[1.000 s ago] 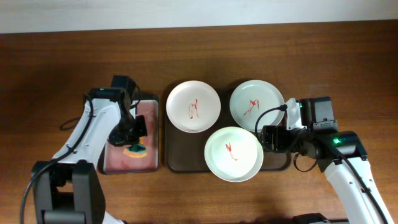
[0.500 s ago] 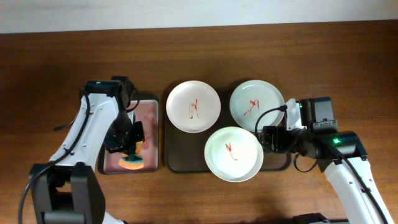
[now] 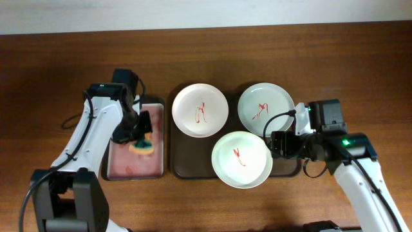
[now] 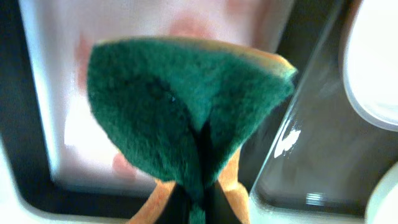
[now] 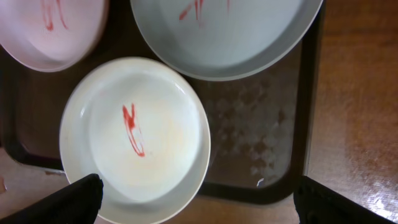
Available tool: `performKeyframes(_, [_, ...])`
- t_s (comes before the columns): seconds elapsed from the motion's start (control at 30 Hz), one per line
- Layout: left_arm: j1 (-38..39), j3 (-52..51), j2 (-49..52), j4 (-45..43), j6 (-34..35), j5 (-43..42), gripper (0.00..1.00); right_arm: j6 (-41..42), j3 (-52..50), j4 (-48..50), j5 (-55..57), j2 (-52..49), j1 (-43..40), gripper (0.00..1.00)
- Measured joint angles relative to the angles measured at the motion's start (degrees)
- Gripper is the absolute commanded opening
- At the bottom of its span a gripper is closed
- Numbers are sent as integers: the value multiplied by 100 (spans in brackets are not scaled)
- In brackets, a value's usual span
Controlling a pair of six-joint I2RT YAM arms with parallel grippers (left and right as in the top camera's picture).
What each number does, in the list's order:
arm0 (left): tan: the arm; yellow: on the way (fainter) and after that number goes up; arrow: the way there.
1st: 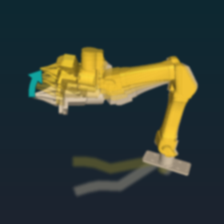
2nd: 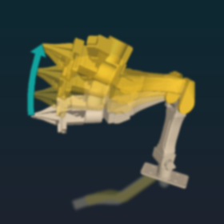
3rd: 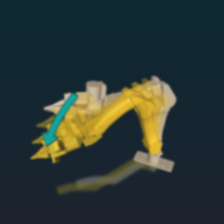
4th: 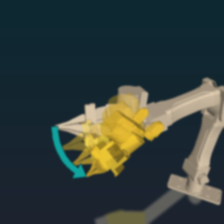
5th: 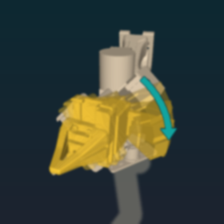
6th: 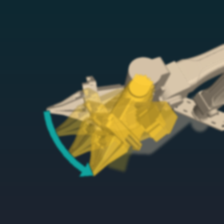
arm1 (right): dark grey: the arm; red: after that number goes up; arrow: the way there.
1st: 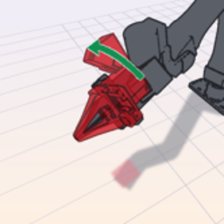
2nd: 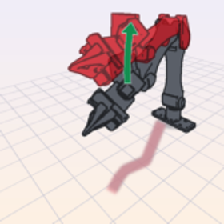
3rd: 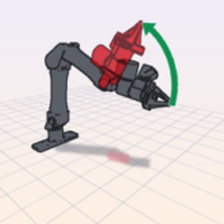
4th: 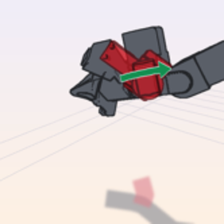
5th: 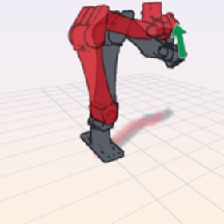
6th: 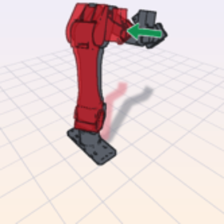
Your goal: Clean dirty plates on tray and stack at the side
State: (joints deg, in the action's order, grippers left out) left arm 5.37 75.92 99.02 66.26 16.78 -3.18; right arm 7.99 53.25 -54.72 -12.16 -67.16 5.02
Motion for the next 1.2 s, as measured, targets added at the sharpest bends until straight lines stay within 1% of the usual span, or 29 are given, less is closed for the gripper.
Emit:
performKeyframes(0.07, [0, 0, 0, -514, 0, 13, 0, 0, 4, -44, -87, -251, 0, 86])
performKeyframes(0.13, [0, 2, 0, -885, 0, 66, 0, 17, 7, -61, -177, -673, 0, 78])
performKeyframes(0.2, [11, 2, 0, -861, 0, 221, 0, 26, 13, -79, -267, -1174, 0, 61])
performKeyframes(0.23, [20, 2, 0, -844, -4, 282, 0, -68, 13, -63, -356, -1484, 0, 58])
performKeyframes(0.27, [55, 2, 0, -841, -13, 334, 0, -85, 13, -44, -407, -1681, 0, 58])
performKeyframes(0.3, [96, 2, 0, -841, -46, 363, 0, -87, 13, -13, -450, -1926, 0, 56])
performKeyframes(0.33, [140, 0, -2, -839, -92, 402, 0, -114, 13, 66, -492, -2223, 0, 50])
performKeyframes(0.37, [273, -15, -63, -852, -114, 457, 0, -173, 13, 129, -544, -2417, 0, 47])
performKeyframes(0.43, [402, -157, -411, -876, -136, 557, 0, -271, 13, 249, -697, -2682, 0, 44])
performKeyframes(0.5, [415, -378, -951, -933, -136, 601, 0, -323, 13, 317, -765, -2776, 0, 38])
performKeyframes(0.57, [415, -739, -1565, -1150, -138, 629, 0, -372, 15, 356, -815, -2778, 0, 36])
performKeyframes(0.6, [415, -1014, -1871, -1351, -138, 629, 0, -367, 17, 361, -831, -2778, 0, 33])
performKeyframes(0.63, [415, -1266, -2076, -1561, -138, 621, 0, -376, 17, 367, -837, -2778, 0, 27])
performKeyframes(0.67, [415, -1561, -2232, -1725, -138, 573, 0, -387, 17, 369, -839, -2778, 0, 26])
performKeyframes(0.77, [415, -2179, -2236, -2205, -140, 448, 0, -354, 0, 452, -855, -2778, 81, 20])
performKeyframes(0.8, [415, -2308, -2229, -2264, -140, 400, 0, -334, -2, 494, -855, -2778, 173, 14])
performKeyframes(0.87, [415, -2409, -2229, -2389, -155, 249, 0, -221, -4, 557, -848, -2778, 326, 11])
performKeyframes(0.93, [415, -2409, -2229, -2616, -160, -98, 0, -59, -7, 619, -848, -2778, 396, 11])
performKeyframes(1.03, [562, -2415, -2229, -3071, -157, -929, 0, 79, -7, 704, -848, -2778, 463, 11])
performKeyframes(1.1, [938, -2420, -2229, -3547, -52, -1268, 0, 98, -7, 706, -848, -2778, 501, 11])
performKeyframes(1.2, [1679, -2420, -2111, -4129, 433, -1515, 0, 107, -7, 708, -846, -2778, 505, 11])
